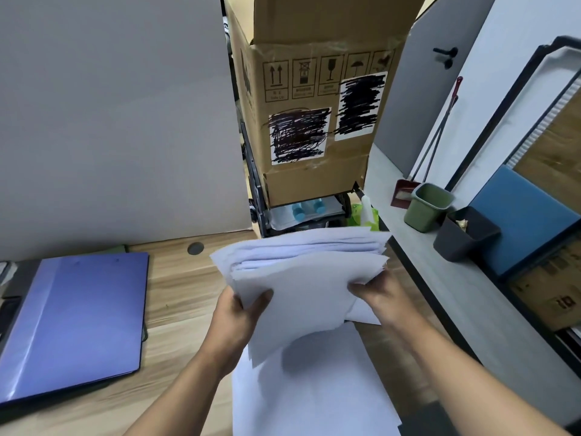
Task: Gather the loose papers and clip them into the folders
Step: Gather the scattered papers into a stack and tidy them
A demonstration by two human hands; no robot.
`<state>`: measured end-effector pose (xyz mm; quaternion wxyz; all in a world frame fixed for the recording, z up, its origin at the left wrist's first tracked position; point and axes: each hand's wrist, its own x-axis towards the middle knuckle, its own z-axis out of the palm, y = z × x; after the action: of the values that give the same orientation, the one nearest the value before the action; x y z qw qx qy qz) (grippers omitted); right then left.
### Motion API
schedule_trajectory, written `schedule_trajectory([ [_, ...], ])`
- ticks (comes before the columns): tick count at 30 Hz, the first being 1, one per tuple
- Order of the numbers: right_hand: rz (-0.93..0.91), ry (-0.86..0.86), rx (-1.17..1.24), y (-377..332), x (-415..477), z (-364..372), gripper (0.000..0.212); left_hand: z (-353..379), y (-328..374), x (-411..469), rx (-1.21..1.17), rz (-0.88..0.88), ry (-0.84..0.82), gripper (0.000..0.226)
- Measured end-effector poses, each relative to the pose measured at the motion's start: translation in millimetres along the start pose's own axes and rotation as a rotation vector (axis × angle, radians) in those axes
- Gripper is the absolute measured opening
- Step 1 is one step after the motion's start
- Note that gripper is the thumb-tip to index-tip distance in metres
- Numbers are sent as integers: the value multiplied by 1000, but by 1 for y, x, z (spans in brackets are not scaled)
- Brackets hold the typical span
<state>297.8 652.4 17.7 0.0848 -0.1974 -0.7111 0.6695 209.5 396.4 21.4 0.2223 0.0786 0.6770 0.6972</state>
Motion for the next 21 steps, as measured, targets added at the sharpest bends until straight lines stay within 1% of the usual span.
schedule_trajectory([
  [2, -18, 120, 4, 7, -3, 10, 50, 0, 0, 1, 11, 40, -7, 54],
  [3, -15, 161, 4, 13, -6, 15, 53, 0, -3, 1, 36, 44, -11, 61],
  [6, 43, 192, -28, 32, -18, 28, 66, -1, -14, -3, 93, 26, -45, 64],
  [8, 82, 205, -86, 44, -23, 34, 69, 0, -17, -7, 105, 10, -76, 56],
  [10, 119, 221, -147, 51, -23, 35, 64, 2, -16, -9, 131, 10, -101, 43],
  [11, 125, 226, -179, 51, -21, 33, 55, 3, -16, -9, 149, 6, -94, 39],
  [13, 125, 213, -227, 46, -13, 30, 34, 2, -18, -4, 182, -16, -29, 33],
  [14, 118, 200, -241, 41, -11, 29, 28, 0, -17, -2, 198, -29, 6, 31],
  [16, 80, 173, -261, 30, -7, 28, 24, -1, -12, 7, 237, -37, 72, 27],
  [18, 22, 178, -236, 18, -4, 29, 22, 0, 0, 21, 325, -8, 145, 10],
  [19, -7, 201, -188, 14, -5, 30, 21, 2, 9, 30, 376, 33, 162, 6],
  [21, -32, 279, -15, 5, -7, 36, 19, 9, 36, 49, 459, 153, 157, 15],
])
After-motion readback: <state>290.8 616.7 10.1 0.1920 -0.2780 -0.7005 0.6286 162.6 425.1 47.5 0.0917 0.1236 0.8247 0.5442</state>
